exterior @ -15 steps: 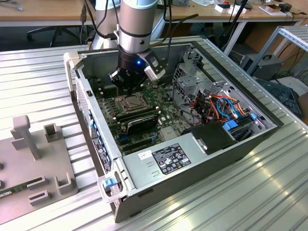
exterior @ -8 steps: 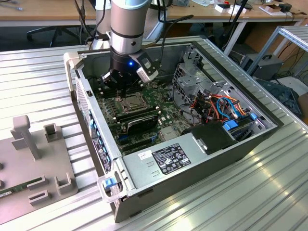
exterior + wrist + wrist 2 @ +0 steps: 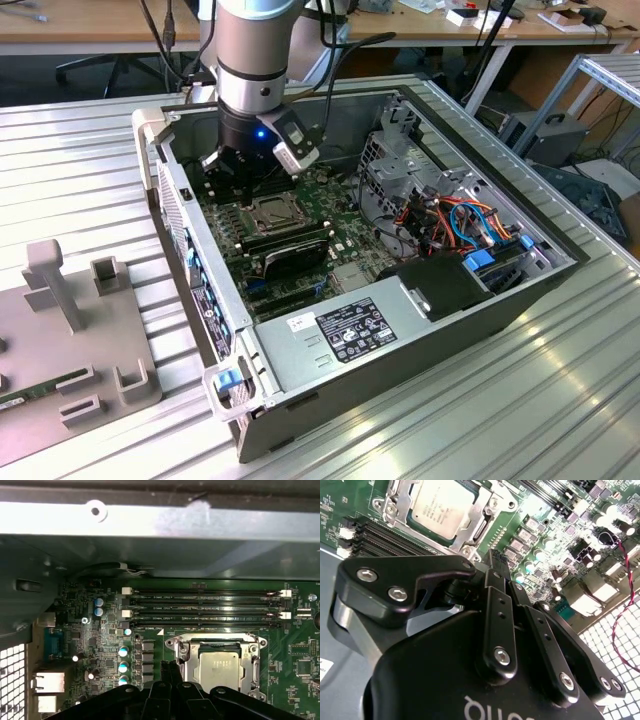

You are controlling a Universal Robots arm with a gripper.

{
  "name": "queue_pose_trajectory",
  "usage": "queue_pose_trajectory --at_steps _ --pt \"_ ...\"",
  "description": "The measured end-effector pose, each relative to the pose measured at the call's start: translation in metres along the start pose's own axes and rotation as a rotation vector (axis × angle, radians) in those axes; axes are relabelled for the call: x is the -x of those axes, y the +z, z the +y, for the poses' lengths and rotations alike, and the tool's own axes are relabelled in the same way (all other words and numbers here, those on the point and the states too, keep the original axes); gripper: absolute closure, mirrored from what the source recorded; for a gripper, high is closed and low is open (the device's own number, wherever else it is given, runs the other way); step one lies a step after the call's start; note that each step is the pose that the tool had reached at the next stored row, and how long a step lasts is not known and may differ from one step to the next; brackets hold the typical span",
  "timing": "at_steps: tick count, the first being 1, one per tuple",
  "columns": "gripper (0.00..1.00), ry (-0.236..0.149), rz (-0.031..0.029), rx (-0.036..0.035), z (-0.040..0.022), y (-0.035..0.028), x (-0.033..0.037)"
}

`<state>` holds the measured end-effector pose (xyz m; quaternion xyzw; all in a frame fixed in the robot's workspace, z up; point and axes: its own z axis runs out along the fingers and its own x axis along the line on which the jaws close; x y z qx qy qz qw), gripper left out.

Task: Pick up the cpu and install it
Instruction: 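Install the first cpu locking lever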

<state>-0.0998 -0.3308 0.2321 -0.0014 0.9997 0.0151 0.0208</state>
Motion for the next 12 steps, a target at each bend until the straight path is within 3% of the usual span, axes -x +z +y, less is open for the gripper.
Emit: queue_pose_trajectory --at_steps 5,12 --pt "0.89 0.000 -0.0005 0.0025 -0.0001 -0.0009 -0.0009" --pt "0.89 0.000 -0.0068 0.0065 0.0002 -0.0063 -0.0009"
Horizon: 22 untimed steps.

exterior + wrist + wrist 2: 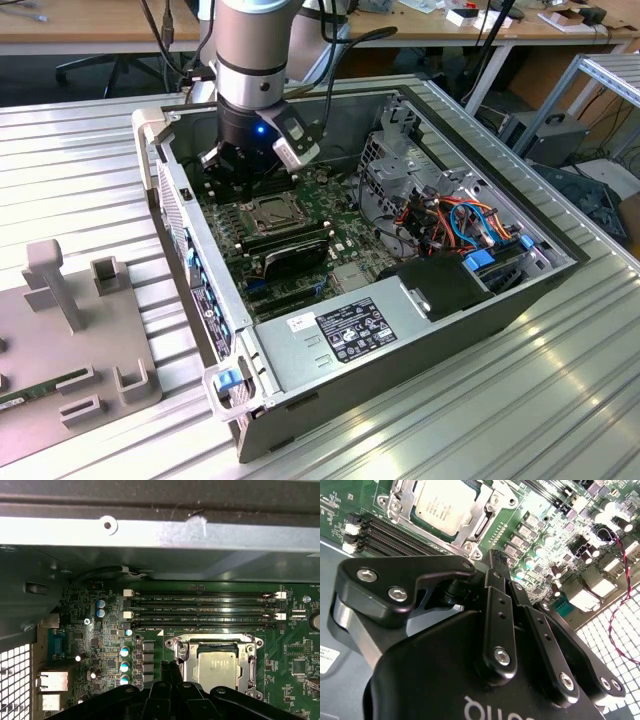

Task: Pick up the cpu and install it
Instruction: 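Install the first cpu locking lever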

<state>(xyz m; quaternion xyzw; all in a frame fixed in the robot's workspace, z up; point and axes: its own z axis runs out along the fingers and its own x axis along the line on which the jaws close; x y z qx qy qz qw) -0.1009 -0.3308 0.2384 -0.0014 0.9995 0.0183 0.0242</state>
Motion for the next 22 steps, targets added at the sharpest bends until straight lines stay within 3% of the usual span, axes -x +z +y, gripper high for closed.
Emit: queue_pose_trajectory --at_steps 4,8,10,16,18,22 --pt "0.89 0.000 -0.0010 0.0003 0.0003 -0.0002 -0.0045" --pt "0.89 0.000 -0.0021 0.0095 0.0004 -0.0004 -0.0063" --pt "0.89 0.000 -0.0049 0.0143 0.0004 -0.0011 -0.0067" --pt "0.89 0.000 -0.0133 0.0143 0.0010 -0.0096 -0.0064" --pt "0.89 0.000 -0.0197 0.0149 0.0012 -0.0120 -0.0066" --pt "0.89 0.000 -0.0271 0.0303 0.0012 -0.0124 -0.0077"
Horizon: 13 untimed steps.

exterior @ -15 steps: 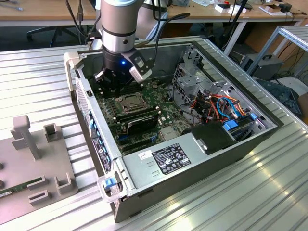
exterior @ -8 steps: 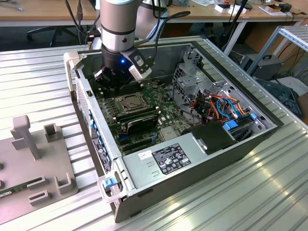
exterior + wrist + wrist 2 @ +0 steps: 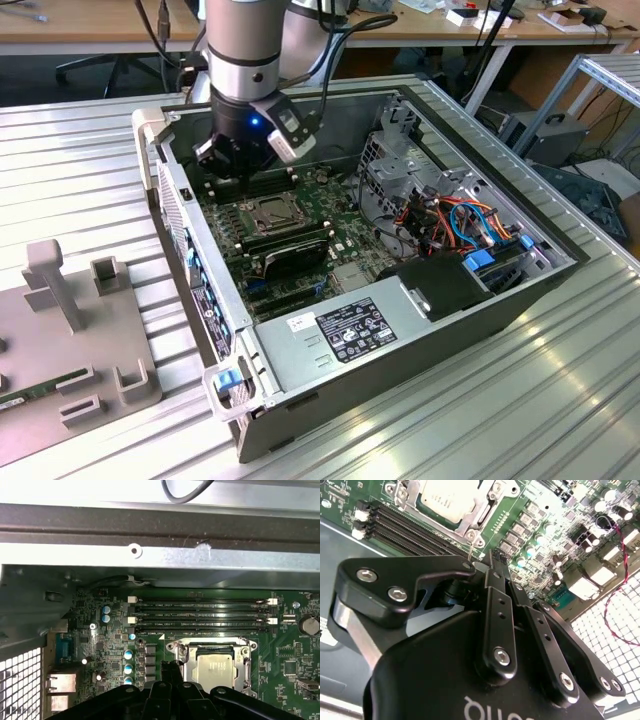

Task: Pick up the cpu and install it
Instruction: 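Install the first cpu locking lever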

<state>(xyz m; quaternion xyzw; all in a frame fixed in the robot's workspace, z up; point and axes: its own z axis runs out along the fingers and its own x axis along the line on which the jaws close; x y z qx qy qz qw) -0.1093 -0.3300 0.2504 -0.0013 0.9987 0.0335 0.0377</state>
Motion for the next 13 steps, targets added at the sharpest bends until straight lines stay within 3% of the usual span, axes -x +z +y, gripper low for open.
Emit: queue_pose_trajectory --at_steps 1,3,5,7,13 --pt "0.89 0.000 -0.0020 0.0047 0.0000 -0.0001 -0.0005" --pt "0.89 0.002 -0.0056 0.0265 0.0000 -0.0002 -0.0019" --pt "0.89 0.002 -0.0086 0.0396 0.0001 -0.0003 -0.0035" --pt "0.89 0.003 -0.0103 0.0425 0.0001 -0.0003 -0.0042" --pt "0.89 0.002 -0.0103 0.0420 0.0002 -0.0020 -0.0041"
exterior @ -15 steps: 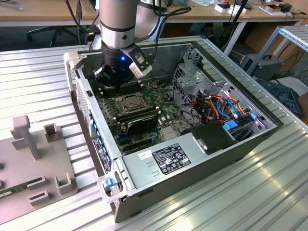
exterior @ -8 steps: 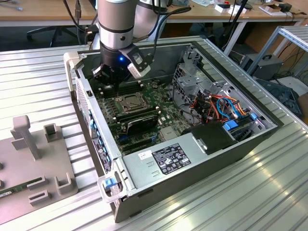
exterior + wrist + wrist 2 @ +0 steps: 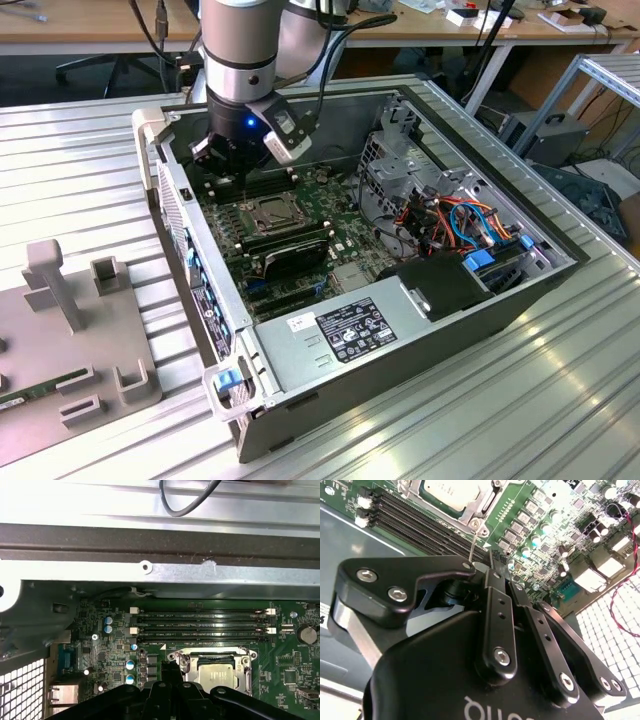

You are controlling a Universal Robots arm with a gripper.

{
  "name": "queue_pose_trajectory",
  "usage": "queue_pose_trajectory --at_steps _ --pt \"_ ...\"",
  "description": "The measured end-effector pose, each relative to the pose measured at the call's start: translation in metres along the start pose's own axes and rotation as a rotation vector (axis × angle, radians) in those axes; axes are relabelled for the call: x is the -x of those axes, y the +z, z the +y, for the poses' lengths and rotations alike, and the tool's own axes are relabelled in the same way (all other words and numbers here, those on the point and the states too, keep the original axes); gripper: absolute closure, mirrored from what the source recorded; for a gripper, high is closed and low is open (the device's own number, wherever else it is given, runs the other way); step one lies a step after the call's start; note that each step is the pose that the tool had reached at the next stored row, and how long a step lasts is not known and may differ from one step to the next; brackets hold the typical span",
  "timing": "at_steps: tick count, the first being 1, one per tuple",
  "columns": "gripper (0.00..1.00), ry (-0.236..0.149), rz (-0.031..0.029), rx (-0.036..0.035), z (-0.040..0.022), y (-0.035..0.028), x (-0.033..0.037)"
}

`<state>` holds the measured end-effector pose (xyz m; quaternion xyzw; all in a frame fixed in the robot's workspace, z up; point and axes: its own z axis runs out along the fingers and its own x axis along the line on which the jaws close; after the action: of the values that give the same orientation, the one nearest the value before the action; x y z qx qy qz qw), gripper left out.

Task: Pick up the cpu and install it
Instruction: 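Install the first cpu locking lever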

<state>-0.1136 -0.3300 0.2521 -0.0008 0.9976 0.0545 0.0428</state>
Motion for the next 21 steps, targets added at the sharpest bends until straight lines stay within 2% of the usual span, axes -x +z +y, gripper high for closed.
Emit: queue_pose_trajectory --at_steps 1,6,7,9,11,16,21 --pt "0.89 0.000 -0.0009 0.0001 0.0003 -0.0021 0.0002" --pt "0.89 0.000 -0.0013 0.0024 0.0003 -0.0024 0.0002" --pt "0.89 0.001 -0.0015 0.0107 0.0003 -0.0023 0.0002" --pt "0.89 0.003 -0.0031 0.0398 0.0003 -0.0023 0.0003" --pt "0.89 0.005 -0.0041 0.0575 0.0003 -0.0023 0.0003" --pt "0.89 0.005 -0.0041 0.0582 0.0003 -0.0021 0.0020" --pt "0.89 0.005 -0.0041 0.0582 0.0002 -0.0012 0.0094"
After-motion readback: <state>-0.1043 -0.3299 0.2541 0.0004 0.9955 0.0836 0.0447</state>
